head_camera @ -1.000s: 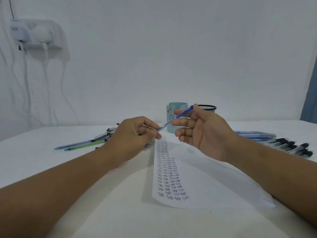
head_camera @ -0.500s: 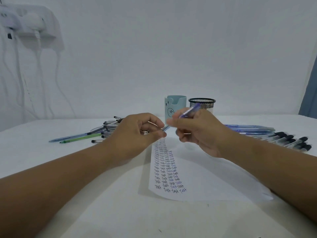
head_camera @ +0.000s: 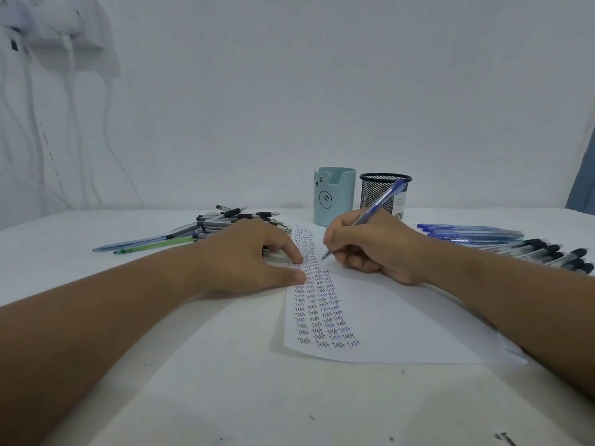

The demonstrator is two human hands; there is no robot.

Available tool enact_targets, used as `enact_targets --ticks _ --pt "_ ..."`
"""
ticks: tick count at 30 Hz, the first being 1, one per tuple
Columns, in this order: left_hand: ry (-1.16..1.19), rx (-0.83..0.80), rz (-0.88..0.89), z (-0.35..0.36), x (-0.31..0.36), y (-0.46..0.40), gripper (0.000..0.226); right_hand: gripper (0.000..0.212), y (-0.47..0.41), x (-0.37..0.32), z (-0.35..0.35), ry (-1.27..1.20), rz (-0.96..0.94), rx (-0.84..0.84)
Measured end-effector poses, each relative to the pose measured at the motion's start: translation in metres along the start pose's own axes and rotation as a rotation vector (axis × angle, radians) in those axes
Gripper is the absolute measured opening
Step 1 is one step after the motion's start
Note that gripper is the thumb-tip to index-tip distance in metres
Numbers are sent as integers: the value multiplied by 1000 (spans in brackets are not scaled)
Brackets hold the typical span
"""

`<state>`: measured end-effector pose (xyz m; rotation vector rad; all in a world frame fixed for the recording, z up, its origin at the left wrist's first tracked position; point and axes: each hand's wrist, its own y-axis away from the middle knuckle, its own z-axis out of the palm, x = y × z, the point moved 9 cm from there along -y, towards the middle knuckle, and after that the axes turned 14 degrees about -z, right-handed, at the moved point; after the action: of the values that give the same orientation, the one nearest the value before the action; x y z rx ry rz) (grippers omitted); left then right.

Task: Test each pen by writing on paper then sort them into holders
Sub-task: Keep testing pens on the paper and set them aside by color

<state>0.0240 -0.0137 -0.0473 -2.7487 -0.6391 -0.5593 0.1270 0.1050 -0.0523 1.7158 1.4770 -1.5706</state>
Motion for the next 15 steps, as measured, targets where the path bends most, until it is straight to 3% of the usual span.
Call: enact_targets --ticks 7,15 --pt "-39 13 24 -1 2 0 31 30 2 -3 4 170 -35 -7" --pt "-20 6 28 -1 3 0 31 33 1 -4 6 255 -57 -34"
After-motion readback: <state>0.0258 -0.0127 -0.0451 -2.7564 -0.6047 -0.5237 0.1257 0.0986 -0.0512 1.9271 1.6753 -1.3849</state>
